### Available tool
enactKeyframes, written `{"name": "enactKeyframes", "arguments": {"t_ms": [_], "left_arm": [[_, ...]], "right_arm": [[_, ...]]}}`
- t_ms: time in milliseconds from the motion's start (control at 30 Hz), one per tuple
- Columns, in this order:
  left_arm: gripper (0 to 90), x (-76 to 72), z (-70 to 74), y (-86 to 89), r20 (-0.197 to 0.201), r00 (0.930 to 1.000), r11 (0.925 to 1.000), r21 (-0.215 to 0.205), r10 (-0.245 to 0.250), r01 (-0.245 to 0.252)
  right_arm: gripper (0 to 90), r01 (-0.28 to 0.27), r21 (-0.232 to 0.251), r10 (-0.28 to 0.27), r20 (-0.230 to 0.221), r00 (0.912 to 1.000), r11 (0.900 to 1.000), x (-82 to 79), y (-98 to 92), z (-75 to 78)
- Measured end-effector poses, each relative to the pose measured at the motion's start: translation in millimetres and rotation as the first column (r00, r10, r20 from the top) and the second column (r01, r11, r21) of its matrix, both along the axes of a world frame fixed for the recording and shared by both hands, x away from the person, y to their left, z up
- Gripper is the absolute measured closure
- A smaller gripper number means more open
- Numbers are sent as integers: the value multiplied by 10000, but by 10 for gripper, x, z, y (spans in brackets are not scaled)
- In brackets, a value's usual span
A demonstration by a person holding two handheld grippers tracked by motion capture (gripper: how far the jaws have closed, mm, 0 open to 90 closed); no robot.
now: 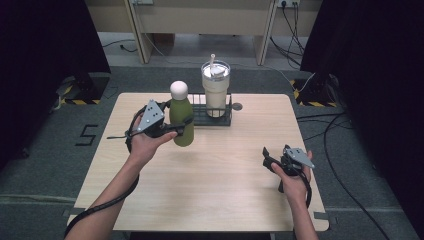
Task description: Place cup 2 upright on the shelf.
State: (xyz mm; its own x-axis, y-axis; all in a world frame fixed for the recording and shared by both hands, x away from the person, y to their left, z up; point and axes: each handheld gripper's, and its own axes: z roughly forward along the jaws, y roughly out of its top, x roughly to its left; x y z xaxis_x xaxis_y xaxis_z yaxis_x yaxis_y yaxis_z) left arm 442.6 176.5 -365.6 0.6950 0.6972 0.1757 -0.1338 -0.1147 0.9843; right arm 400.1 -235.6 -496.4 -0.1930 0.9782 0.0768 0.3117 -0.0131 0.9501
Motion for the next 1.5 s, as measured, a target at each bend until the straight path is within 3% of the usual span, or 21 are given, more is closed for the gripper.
{"name": "enactKeyframes", "arguments": {"t_ms": [667, 1167, 1500], "left_arm": [[243, 298, -38, 5, -219, 9989, 9989, -215, 404, -409], [244, 465, 119, 17, 76, 9978, 9964, -535, 658, -653], [244, 615, 162, 33, 54, 9956, 9934, -673, 931, -925]], "right_arm": [[152, 7, 29, -6, -52, 10000, 10000, 8, 5, -14], [152, 37, -7, -37, -86, 10000, 10000, 13, 1, -24], [152, 27, -17, -27, -112, 9999, 10000, 18, -3, -33]]}}
